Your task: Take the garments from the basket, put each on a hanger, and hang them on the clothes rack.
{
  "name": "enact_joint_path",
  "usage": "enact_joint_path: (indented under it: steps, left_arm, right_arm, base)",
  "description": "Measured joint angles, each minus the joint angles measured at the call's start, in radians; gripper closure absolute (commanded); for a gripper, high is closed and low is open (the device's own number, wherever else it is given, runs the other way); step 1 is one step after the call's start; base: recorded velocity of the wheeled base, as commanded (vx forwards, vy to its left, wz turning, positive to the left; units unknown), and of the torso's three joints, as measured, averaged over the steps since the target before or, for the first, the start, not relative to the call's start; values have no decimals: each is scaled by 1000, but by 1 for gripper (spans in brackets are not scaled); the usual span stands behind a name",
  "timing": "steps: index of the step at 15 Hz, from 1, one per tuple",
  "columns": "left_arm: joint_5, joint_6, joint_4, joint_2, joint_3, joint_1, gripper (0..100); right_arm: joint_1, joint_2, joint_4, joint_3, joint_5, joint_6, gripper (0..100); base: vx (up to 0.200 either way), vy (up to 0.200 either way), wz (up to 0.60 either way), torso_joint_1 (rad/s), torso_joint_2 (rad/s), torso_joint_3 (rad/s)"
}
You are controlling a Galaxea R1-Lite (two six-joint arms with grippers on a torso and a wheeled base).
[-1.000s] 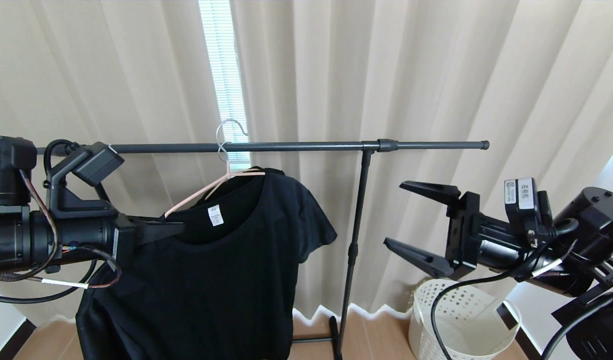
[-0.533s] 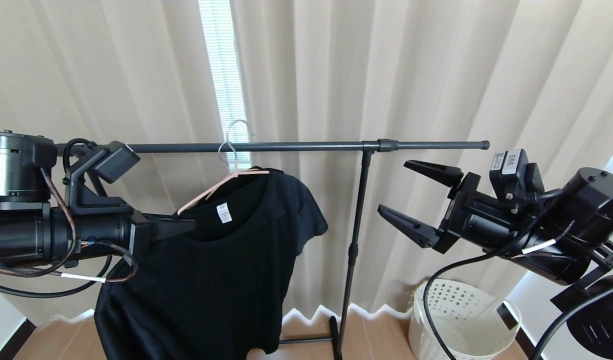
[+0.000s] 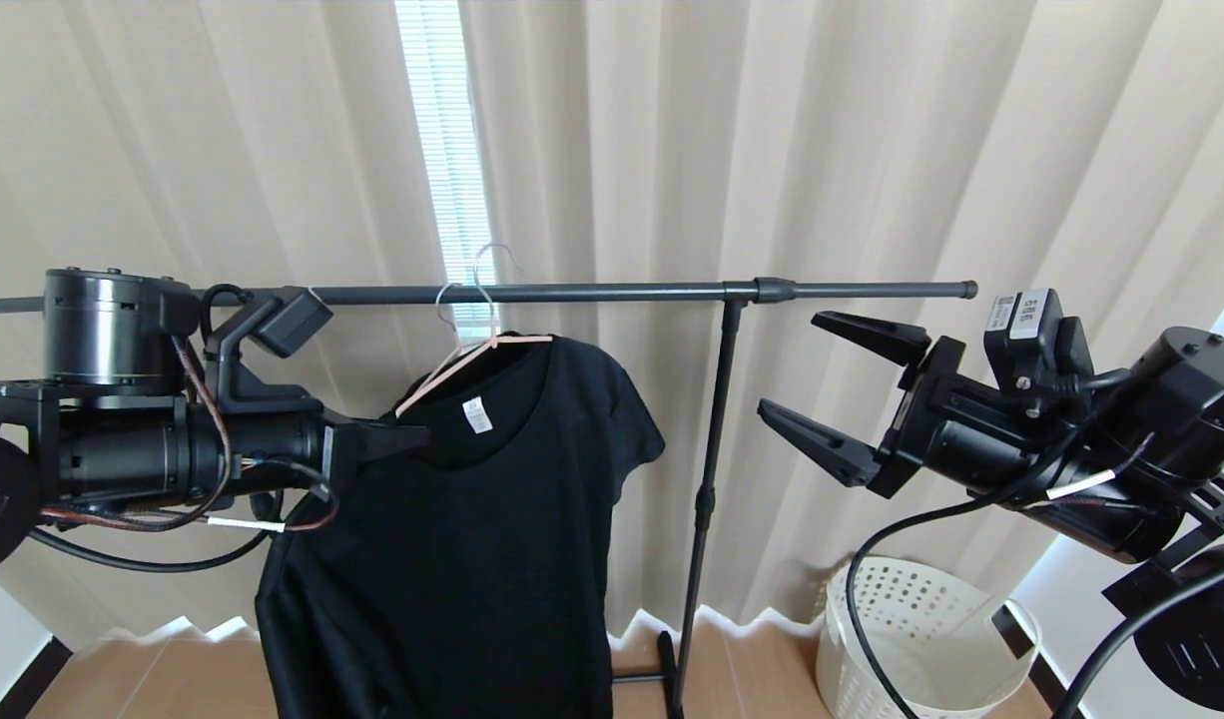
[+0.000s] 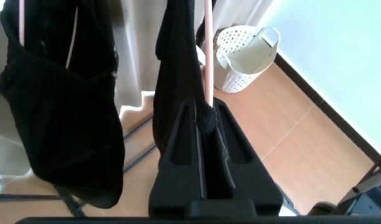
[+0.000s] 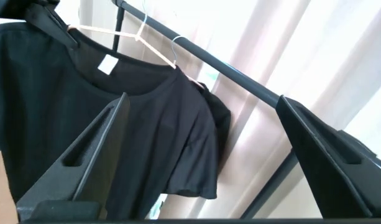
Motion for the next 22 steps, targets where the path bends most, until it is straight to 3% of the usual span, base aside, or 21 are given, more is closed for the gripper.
enact_joint_path:
  steps: [2, 6, 13, 16, 22]
  left_arm:
    - [3, -50, -45, 43, -6, -23, 100]
    - [18, -64, -61, 127, -59, -50, 100]
    - [170, -181, -61, 308, -300, -121, 100]
    - [221, -194, -61, 382, -369, -125, 100]
    - [226, -196, -63, 466, -394, -121, 100]
  right_arm:
    - [-1, 0, 0, 0, 0, 0, 0]
    - [-5, 4, -1, -1, -1, 0, 0]
    - [-17, 0, -3, -1, -1, 0, 0]
    - [-18, -1, -5, -1, -1, 0, 0]
    - [-18, 2, -6, 0, -1, -2, 0]
  base:
    - [0, 0, 0, 0, 0, 0]
    - [0, 0, 0, 0, 0, 0]
    - [0, 0, 0, 0, 0, 0]
    - [0, 0, 0, 0, 0, 0]
    - [0, 0, 0, 0, 0, 0]
